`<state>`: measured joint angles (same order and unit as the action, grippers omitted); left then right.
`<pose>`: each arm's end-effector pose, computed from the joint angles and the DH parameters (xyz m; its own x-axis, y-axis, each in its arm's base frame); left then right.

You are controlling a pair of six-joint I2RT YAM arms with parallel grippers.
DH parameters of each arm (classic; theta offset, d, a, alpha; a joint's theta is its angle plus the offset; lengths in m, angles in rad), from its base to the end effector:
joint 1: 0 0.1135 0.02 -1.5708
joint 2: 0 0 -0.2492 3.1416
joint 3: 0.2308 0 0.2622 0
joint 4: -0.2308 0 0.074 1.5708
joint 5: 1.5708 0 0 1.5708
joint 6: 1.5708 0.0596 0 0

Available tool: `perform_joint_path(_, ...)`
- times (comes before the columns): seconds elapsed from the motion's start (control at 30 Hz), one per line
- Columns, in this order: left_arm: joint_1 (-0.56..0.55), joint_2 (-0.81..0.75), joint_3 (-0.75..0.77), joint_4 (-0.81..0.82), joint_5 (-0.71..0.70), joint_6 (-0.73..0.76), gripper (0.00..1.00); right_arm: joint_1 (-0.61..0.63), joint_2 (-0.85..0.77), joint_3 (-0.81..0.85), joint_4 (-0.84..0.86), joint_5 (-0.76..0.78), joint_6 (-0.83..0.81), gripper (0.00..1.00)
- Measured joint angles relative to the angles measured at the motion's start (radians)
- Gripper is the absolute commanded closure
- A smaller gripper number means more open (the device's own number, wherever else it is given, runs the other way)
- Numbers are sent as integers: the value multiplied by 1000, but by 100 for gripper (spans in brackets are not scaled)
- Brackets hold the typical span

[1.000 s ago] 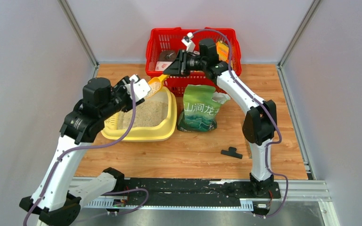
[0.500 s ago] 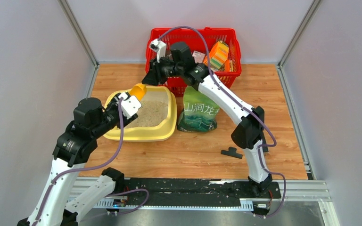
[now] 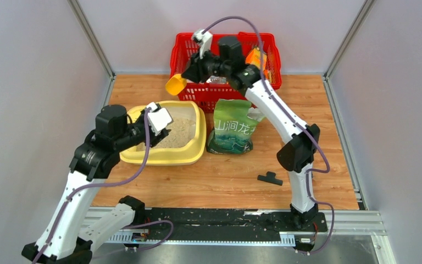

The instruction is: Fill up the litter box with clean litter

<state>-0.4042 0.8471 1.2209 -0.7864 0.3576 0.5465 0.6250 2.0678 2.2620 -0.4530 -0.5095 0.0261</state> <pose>0.1662 -0.0938 0.3972 0.0297 0.5168 -0.8556 0.7582 0.5461 0.3562 0.3881 0.3158 0.4084 -0.2308 -0.1384 -0.9631 -0.8874 0.4359 0.1500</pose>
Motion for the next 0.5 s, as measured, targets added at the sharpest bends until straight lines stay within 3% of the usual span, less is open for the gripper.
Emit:
perform_joint_path(0.2,-11,202,121,37,126,-7,43,-124,-157,-44,22,-101,10,100)
perform_joint_path(0.5,-70,395,254,96,170,21,43,-301,-357,-162,77,-227,80,100)
